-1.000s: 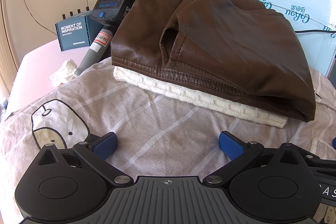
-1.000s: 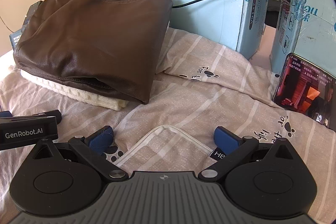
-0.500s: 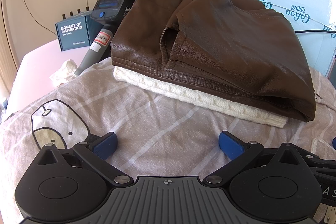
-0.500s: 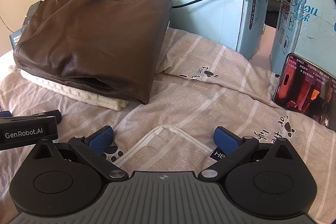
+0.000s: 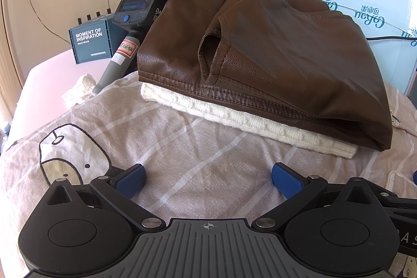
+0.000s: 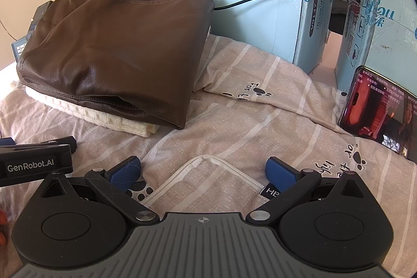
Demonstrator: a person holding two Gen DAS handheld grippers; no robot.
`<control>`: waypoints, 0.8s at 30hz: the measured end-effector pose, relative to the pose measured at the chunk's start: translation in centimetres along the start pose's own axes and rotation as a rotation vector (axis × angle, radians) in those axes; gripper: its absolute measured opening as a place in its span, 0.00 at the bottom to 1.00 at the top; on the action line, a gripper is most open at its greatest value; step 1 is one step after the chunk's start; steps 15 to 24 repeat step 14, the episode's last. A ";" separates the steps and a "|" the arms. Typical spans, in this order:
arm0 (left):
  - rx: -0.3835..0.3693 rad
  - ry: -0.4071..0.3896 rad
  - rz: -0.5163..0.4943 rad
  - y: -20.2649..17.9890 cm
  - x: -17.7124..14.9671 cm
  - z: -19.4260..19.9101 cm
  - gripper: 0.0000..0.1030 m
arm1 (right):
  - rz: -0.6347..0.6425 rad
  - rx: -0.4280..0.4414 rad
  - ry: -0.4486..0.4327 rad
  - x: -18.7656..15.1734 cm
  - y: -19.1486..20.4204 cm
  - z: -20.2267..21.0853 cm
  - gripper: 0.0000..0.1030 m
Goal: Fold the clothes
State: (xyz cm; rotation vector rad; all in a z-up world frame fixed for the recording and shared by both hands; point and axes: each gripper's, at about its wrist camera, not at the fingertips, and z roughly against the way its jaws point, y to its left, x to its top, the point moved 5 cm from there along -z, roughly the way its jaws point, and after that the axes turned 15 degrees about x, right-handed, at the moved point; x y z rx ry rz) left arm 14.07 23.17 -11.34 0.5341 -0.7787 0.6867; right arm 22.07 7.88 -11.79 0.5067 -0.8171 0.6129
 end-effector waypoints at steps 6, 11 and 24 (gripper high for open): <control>0.000 0.001 0.003 -0.1 0.0 0.0 1.00 | 0.000 0.000 0.000 0.0 0.0 0.0 1.00; -0.002 0.001 0.005 0.0 0.1 0.0 1.00 | 0.000 0.000 0.000 0.0 0.0 0.0 1.00; -0.002 0.001 0.005 0.1 0.1 -0.1 1.00 | 0.000 0.000 0.000 0.0 0.0 0.0 1.00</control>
